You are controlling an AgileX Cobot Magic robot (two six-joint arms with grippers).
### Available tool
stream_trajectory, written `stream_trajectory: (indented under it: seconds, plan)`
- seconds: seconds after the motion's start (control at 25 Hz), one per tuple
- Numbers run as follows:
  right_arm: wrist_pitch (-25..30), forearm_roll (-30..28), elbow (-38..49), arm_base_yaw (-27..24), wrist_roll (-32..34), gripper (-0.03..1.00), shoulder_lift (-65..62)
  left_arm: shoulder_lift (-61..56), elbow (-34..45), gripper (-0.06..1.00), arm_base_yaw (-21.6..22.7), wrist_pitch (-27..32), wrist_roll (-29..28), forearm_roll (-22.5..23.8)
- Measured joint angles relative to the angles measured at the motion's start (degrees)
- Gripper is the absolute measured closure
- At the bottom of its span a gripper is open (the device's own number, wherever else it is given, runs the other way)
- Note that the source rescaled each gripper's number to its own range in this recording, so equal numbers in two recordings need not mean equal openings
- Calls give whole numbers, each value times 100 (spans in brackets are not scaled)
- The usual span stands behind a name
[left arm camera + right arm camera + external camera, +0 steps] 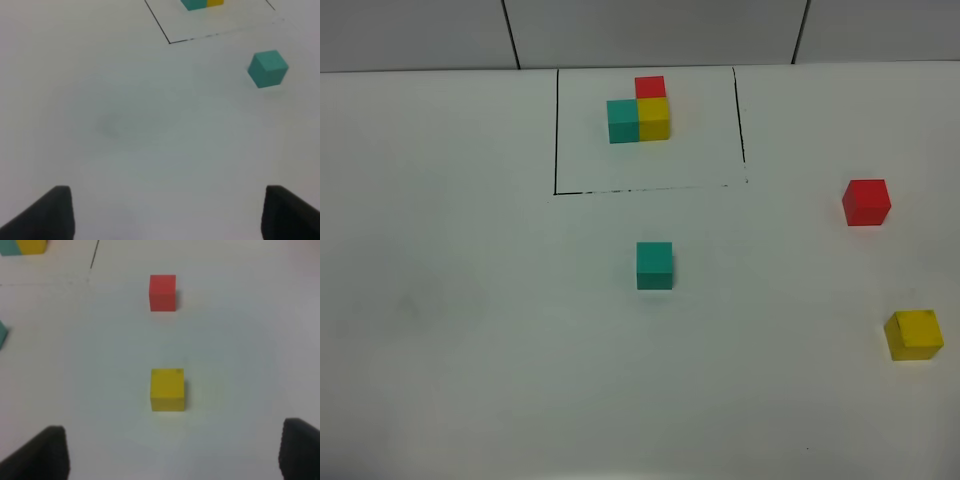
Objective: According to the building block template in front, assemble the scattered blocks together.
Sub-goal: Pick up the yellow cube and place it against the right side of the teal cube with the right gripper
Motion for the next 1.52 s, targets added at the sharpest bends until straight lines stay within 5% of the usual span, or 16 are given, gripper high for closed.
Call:
stream_trajectory:
  seconds: [0.28, 1.52]
  plan:
    - [0, 0, 0, 0, 0, 24, 0, 0, 0, 13, 809, 0, 0, -6]
    - [0, 0, 0, 0, 0, 24, 0, 0, 0, 14, 822, 0, 0, -11]
